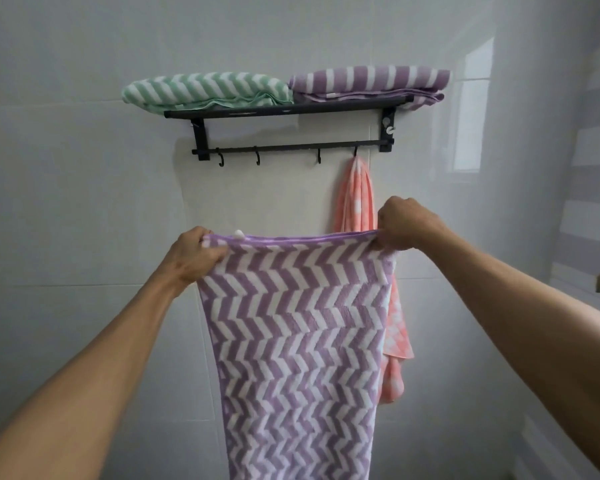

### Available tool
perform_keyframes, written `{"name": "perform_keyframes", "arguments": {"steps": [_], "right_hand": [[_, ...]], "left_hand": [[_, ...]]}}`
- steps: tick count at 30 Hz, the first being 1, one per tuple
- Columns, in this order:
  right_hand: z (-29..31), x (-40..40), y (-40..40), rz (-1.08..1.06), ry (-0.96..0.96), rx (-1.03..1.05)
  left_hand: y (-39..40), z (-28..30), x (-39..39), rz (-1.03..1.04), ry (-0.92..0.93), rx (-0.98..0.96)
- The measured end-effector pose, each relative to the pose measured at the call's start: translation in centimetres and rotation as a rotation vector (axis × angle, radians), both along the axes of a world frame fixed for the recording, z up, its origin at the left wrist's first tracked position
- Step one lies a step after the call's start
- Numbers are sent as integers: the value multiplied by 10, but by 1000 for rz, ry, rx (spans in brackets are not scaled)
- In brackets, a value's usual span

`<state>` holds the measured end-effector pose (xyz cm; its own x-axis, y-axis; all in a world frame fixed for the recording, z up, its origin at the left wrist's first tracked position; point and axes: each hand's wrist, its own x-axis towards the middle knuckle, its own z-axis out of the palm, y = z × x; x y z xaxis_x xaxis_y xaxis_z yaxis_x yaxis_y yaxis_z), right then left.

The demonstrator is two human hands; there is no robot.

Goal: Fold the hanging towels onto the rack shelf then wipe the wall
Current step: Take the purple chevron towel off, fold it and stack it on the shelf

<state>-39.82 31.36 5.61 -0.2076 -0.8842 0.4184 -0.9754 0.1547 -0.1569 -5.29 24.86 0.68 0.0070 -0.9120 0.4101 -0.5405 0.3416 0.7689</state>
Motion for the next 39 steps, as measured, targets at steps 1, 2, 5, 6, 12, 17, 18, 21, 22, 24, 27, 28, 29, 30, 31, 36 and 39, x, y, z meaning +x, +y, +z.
{"name": "perform_keyframes", "arguments": {"steps": [1,2,5,6,12,17,18,21,22,24,27,28,29,30,31,36,39], "right_hand": [[0,-6,1,30,-88,26],[-1,-11,3,56,-185,42],[-8,-24,3,152,-465,-1],[-11,-27,4,177,-563,-30],[-27,-39,1,273,-1014,-147],[-37,-34,-1,275,-956,-80],[-32,-32,-1,293,-999,-154],[-21,-31,-3,372,-1161,-356],[-23,-30,-4,368,-1135,-309],[-34,-31,-5,308,-946,-96],[-41,-35,-10,285,-957,-156],[-41,-36,-11,303,-1010,-222],[-40,-35,-12,315,-1041,-251],[-37,-34,-12,318,-1029,-212],[-35,-34,-12,314,-986,-135],[-16,-34,-12,397,-1116,-204],[-17,-33,-11,374,-1017,-34]], "left_hand": [[-2,-2,4,-3,-21,19],[-4,-5,7,7,-30,26],[-9,-11,11,71,105,-31],[-10,-13,11,86,193,-46],[-11,-14,1,49,612,95],[-21,-11,-3,118,654,105],[-22,-5,-3,103,666,86],[-23,11,-4,75,666,-28],[-23,10,-5,81,605,-22],[-24,0,-3,127,490,46],[-28,-11,5,181,509,47],[-28,-11,6,171,532,28],[-29,-9,6,161,521,26],[-31,-8,7,153,490,41],[-31,-7,9,158,459,64],[-35,13,14,192,496,-2],[-36,18,14,190,467,28]]}}
